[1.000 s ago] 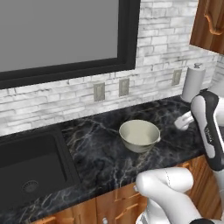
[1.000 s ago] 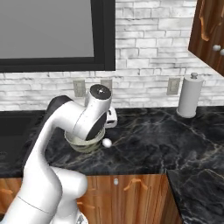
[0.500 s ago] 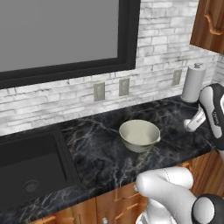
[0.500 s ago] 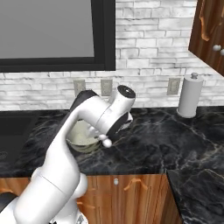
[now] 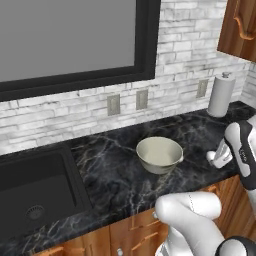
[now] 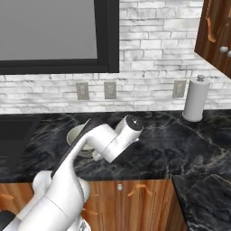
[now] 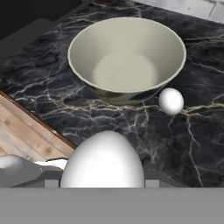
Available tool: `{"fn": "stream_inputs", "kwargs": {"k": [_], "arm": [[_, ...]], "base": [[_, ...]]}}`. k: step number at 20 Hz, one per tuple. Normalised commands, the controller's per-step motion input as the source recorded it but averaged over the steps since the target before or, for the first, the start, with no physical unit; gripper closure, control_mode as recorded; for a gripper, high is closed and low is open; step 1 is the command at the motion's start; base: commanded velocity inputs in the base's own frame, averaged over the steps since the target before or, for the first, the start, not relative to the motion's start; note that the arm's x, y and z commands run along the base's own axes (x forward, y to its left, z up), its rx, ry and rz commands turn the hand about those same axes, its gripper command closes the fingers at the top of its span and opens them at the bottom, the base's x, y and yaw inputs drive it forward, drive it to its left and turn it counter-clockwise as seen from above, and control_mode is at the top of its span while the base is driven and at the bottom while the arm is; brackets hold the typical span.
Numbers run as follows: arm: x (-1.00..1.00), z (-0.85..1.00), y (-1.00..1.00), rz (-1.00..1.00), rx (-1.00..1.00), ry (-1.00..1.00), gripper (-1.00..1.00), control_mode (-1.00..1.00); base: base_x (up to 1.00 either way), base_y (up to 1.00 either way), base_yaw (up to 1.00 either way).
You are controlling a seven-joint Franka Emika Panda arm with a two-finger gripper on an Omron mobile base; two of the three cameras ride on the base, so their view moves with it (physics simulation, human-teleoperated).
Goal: Gather the eggs and milk located in the vicinity of the sink area and place them right next to the bowl.
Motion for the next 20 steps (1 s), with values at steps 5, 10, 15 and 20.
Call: {"fn": "stream_inputs", "kwargs": {"k": [5, 10, 15, 20], "arm": [[0.11, -0.33, 0.07, 0.08, 0.00, -0.29, 1.00, -1.00], [0.18, 0.27, 0.00, 0.11, 0.00, 0.05, 1.00, -1.00], [0.38, 0.20, 0.00, 0.15, 0.00, 0.32, 1.00, -1.00], [0.38, -0.17, 0.00, 0.13, 0.00, 0.14, 1.00, -1.00]], "base": [[0.00, 0.00, 0.00], [0.00, 0.00, 0.00], [0.00, 0.00, 0.00], [0.00, 0.00, 0.00]]}}
